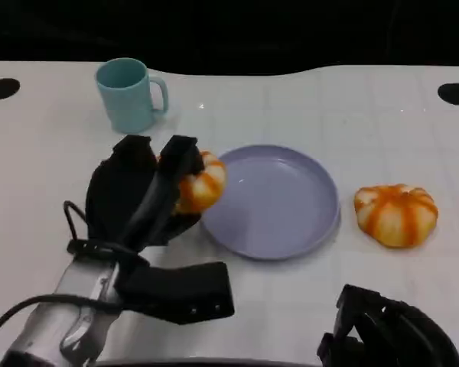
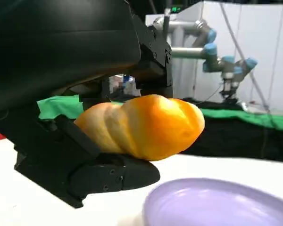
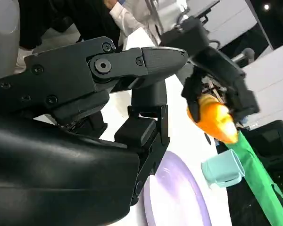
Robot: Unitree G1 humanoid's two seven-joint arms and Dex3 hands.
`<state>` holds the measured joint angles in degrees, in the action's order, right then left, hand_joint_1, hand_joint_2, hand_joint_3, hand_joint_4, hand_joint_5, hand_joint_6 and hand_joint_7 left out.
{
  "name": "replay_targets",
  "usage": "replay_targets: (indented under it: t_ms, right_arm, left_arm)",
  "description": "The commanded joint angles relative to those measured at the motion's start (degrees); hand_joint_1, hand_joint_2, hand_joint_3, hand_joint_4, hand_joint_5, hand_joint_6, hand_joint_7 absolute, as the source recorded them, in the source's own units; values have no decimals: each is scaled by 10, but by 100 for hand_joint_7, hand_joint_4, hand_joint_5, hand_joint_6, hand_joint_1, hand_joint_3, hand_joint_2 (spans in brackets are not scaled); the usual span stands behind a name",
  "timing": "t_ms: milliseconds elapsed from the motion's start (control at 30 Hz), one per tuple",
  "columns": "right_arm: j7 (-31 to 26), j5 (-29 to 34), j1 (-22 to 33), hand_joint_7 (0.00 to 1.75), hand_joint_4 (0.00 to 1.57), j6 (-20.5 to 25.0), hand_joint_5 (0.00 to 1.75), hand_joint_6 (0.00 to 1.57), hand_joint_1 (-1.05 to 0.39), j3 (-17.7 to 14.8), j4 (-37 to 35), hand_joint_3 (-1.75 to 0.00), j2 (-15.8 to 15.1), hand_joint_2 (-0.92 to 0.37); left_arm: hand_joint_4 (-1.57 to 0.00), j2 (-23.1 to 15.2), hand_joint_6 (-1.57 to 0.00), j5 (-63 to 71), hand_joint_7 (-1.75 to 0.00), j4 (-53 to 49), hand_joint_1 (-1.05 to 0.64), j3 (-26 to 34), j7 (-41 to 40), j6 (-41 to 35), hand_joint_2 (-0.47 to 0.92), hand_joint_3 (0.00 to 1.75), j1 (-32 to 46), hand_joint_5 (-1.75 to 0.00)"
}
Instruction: Grasp the bread from the table and place it into the plate.
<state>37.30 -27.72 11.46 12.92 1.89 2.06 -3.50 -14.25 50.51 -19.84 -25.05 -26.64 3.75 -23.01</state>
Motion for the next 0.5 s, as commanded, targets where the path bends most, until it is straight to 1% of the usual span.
replay_targets:
  t_ms: [33,133,233,367,500]
  right_arm:
    - [3,0,2,137,88,-2,159,78,-71,1,1,-22,-7,-92]
    - [4,-2,3,136,88,1,158,78,-71,3,3,-22,-7,-92]
    - [3,0,7,136,88,2,157,78,-71,6,7,-22,-9,-92]
    - [3,2,10,136,88,-2,157,78,-72,9,11,-21,-10,-92]
    - [1,2,11,138,87,-3,157,78,-72,10,12,-22,-9,-92]
  left_arm:
    - [-88,22,-70,-19,-175,-53,-11,-9,21,20,40,104,-54,-175]
    - [-90,43,-72,-22,-175,-111,-11,-19,-1,48,38,114,-87,-175]
    - [-92,63,-74,-21,-175,-162,-14,-30,-16,64,33,115,-116,-175]
    - [-92,87,-73,-32,-175,-202,-18,-37,4,65,39,116,-144,-175]
    - [-93,101,-71,-43,-175,-234,-20,-43,25,65,43,115,-164,-175]
